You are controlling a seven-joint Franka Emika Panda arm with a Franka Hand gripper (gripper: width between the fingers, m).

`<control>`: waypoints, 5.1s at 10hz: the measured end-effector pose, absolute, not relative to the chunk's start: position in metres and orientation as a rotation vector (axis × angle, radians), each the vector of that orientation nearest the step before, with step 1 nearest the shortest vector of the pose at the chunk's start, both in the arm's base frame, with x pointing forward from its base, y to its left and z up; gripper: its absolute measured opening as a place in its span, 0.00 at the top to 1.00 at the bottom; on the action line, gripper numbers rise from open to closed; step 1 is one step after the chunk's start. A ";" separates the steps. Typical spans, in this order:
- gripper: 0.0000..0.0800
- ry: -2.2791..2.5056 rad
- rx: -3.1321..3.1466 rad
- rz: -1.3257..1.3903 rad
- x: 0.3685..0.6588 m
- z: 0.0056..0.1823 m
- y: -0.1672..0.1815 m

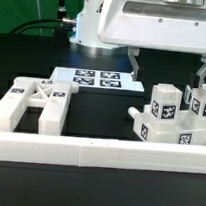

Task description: Assemble chair

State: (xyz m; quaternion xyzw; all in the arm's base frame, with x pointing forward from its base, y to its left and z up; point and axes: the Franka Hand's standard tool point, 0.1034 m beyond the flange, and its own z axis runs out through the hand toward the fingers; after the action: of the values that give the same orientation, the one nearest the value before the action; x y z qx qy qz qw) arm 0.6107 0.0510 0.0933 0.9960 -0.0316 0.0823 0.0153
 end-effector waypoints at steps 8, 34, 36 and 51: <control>0.19 0.271 3.045 0.304 0.589 0.080 0.032; 0.19 0.274 3.031 0.258 0.574 0.008 0.028; 0.20 0.274 3.031 0.258 0.574 0.008 0.028; 0.96 0.212 3.078 0.183 0.593 0.076 0.008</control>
Offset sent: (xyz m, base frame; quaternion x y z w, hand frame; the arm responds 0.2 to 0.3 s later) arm 0.0000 0.0000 0.0000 0.0000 0.0000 0.0000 1.0000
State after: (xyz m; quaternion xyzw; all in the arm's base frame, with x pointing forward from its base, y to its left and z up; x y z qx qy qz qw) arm 0.5925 0.0083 0.0756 0.9956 0.0685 0.0590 0.0255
